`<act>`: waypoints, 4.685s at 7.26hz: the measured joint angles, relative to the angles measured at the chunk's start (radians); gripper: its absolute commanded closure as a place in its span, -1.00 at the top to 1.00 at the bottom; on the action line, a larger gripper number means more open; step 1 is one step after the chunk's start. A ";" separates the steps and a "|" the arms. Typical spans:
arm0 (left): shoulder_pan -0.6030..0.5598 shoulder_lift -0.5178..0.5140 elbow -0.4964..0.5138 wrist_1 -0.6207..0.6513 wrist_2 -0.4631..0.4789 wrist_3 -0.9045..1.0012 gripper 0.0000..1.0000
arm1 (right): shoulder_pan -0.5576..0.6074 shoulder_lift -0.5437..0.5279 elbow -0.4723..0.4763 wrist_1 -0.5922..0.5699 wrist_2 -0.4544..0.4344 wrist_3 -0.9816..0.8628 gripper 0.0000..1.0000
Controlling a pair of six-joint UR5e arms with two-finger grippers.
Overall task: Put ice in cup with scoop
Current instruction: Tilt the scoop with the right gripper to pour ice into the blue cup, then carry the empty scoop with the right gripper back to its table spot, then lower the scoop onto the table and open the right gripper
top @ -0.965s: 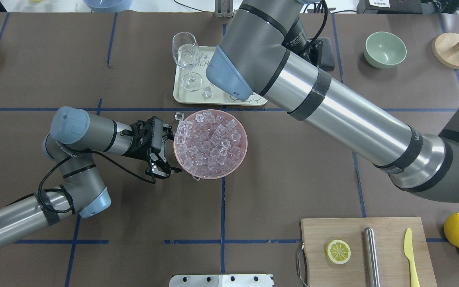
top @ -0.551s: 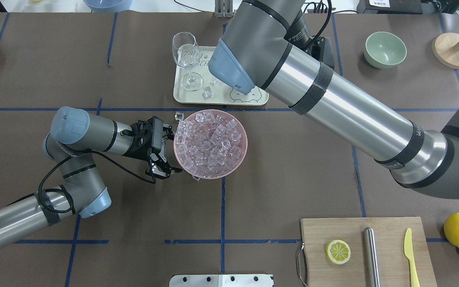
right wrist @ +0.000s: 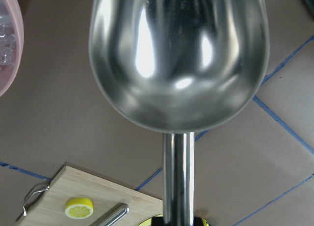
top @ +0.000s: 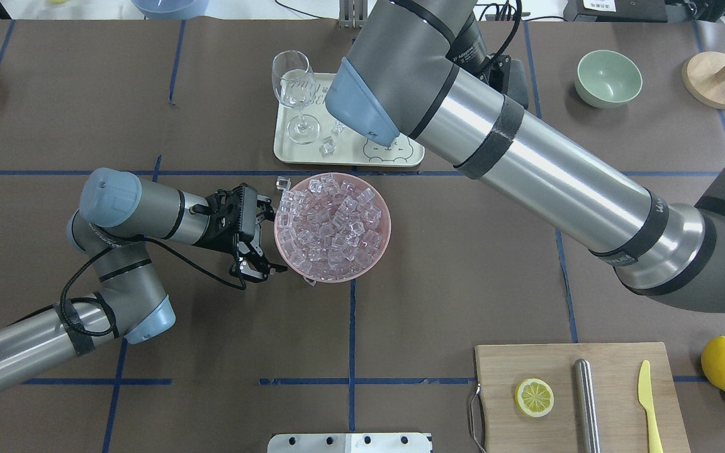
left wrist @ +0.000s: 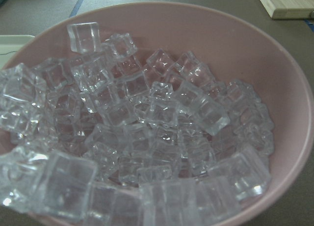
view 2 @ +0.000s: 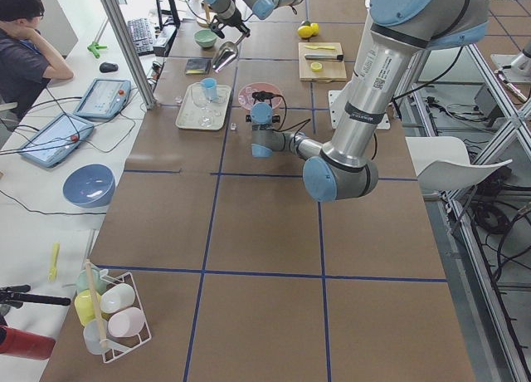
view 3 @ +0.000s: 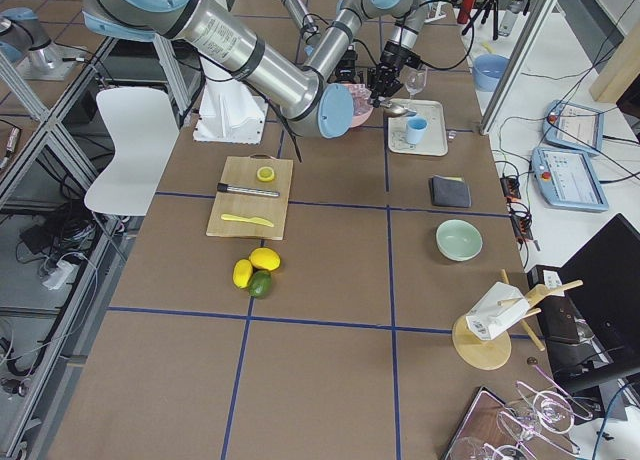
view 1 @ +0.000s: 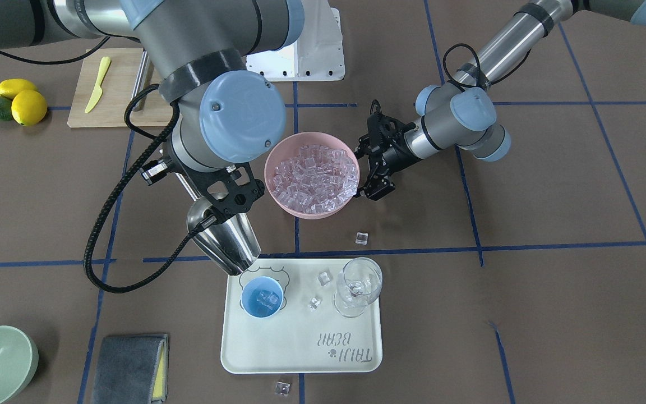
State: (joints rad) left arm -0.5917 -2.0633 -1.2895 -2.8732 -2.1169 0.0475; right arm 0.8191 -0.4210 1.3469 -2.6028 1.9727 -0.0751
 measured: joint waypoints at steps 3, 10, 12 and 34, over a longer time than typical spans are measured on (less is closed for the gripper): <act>0.000 0.001 0.000 0.000 0.000 0.000 1.00 | 0.002 0.002 0.001 0.001 0.003 0.000 -1.00; -0.002 0.003 -0.002 0.000 0.000 0.001 1.00 | 0.159 -0.122 0.183 0.008 0.216 0.022 -1.00; -0.002 0.003 -0.004 0.000 0.001 0.001 1.00 | 0.204 -0.342 0.437 0.012 0.314 0.106 -1.00; -0.003 0.003 -0.014 -0.001 0.002 0.003 1.00 | -0.139 -1.252 0.620 1.294 0.226 1.115 -1.00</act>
State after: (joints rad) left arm -0.5948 -2.0602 -1.3039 -2.8747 -2.1154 0.0506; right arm 0.6801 -1.6735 1.9665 -1.3090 2.1985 1.0395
